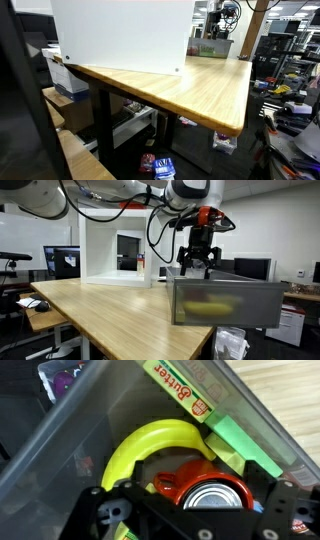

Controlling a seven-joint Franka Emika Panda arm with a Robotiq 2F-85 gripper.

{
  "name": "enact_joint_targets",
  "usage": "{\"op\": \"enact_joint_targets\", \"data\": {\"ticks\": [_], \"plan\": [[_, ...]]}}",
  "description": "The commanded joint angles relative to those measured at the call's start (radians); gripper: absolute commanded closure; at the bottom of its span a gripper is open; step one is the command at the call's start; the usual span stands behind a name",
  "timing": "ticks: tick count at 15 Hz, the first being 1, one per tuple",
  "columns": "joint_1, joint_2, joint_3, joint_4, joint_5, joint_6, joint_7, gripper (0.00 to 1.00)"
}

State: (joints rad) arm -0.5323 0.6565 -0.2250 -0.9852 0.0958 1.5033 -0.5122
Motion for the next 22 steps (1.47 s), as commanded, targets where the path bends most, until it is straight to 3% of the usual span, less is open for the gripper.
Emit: {"op": "enact_joint_targets", "data": {"ticks": [1,9,11,22], "plan": [[-0.022,0.052,0.034,0.101,-0.066,-0.064,-0.095,0.0],[0.006,0.093,0.019,0.158,-0.113,-0.064,-0.272,0.0],[0.003,0.08,0.02,0.13,-0.087,-0.055,-0.23,0.0],[0.016,0.084,0.025,0.126,-0.1,-0.065,-0.265,0.0]]}}
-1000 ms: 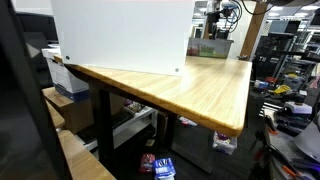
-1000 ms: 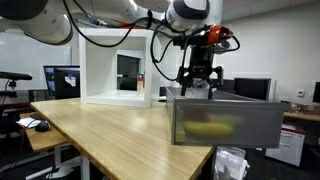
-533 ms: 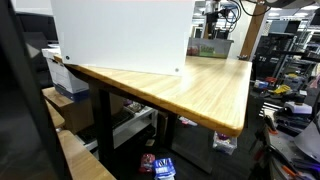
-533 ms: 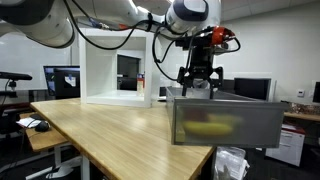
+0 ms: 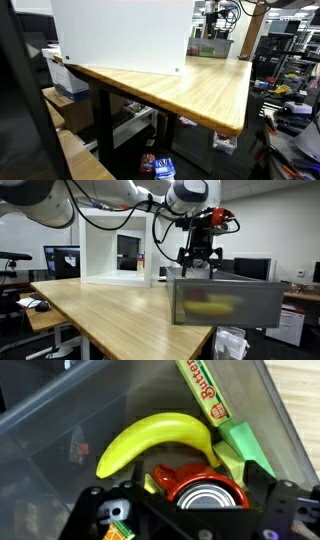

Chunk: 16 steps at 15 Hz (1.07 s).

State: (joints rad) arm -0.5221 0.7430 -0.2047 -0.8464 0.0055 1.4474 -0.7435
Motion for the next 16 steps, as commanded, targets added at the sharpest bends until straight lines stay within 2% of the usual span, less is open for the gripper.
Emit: {"op": "enact_joint_targets", "data": {"ticks": [1,3,6,16], "plan": [[0.005,-0.002,0.009,-0.014,-0.009,-0.011,-0.047,0.0],[0.006,-0.001,0.015,-0.019,-0.007,0.002,-0.058,0.03],[0.005,0.001,0.022,-0.024,-0.005,0.024,-0.075,0.0],[-0.006,0.014,0.035,-0.037,0.0,0.033,-0.173,0.0]]}}
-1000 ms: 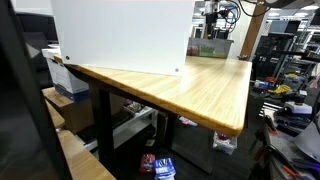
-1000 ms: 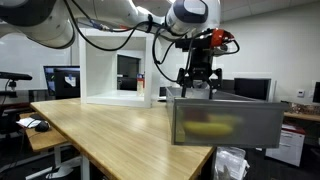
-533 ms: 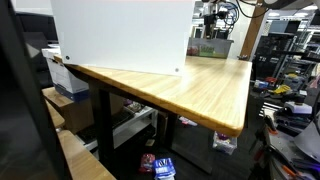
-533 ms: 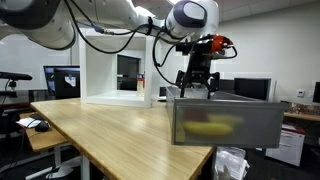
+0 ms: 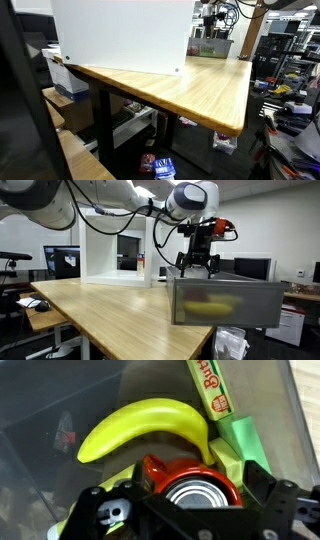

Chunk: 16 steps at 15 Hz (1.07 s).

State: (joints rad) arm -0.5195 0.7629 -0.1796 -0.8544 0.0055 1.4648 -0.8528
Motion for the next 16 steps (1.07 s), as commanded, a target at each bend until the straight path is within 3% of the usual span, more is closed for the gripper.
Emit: {"op": "enact_joint_targets", "data": {"ticks": [1,16], "plan": [[-0.011,-0.004,0.012,-0.03,0.001,0.013,-0.077,0.0],[-0.006,0.039,0.009,-0.007,-0.006,0.023,-0.179,0.0]]}}
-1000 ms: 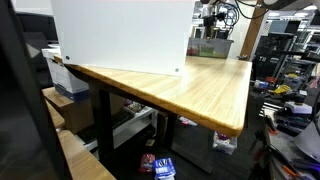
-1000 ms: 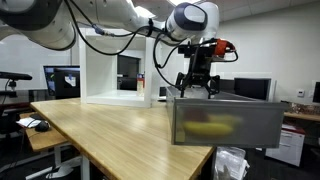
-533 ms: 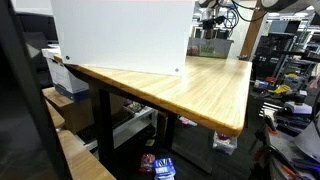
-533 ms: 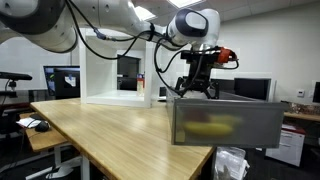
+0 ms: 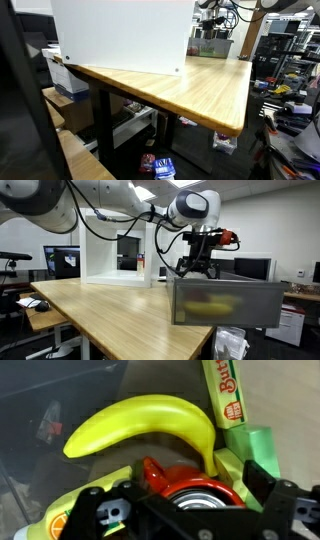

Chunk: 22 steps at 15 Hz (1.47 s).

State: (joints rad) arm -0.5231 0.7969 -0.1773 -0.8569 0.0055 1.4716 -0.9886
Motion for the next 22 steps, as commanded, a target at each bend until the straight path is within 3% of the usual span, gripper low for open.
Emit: {"op": "enact_joint_targets", "data": {"ticks": [1,11,12,14,22], "plan": [[0.0,0.004,0.007,-0.007,-0.006,0.022,-0.046,0.0],[0.012,0.012,0.016,-0.005,-0.003,0.056,-0.078,0.0],[0.011,0.012,0.016,-0.004,-0.002,0.055,-0.077,0.02],[0.008,0.012,0.015,0.0,-0.001,0.051,-0.074,0.27],[-0.004,0.016,0.012,0.024,0.006,0.026,-0.063,0.42]]}}
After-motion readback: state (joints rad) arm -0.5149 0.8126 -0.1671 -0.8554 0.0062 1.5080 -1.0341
